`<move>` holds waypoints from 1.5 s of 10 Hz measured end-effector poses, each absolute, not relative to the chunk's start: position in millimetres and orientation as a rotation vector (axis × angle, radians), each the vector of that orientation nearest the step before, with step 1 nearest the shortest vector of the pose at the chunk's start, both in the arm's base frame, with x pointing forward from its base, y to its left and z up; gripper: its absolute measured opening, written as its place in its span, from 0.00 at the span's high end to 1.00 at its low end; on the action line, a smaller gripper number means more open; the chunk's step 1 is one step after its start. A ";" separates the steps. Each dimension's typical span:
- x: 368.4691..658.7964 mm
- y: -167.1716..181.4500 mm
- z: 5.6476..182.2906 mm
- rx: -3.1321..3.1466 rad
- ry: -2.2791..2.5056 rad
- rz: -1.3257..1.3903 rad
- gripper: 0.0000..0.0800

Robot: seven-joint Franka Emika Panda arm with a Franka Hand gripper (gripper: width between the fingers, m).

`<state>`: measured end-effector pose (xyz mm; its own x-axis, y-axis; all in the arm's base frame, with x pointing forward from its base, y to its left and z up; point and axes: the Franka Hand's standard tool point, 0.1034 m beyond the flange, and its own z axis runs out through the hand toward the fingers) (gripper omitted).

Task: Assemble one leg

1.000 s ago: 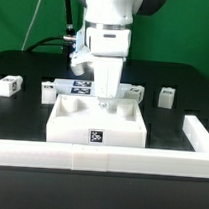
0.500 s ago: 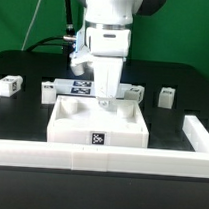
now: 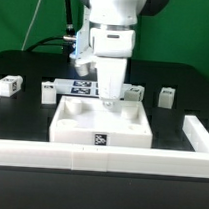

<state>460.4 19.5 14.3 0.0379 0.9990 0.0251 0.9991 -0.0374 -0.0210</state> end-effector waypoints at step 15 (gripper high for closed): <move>494.7 82.0 14.8 -2.228 -2.188 -0.057 0.62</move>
Offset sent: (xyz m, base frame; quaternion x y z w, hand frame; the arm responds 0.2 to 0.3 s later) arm 0.0217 0.0396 -0.0084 -0.0314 -0.0241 -0.0390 0.9985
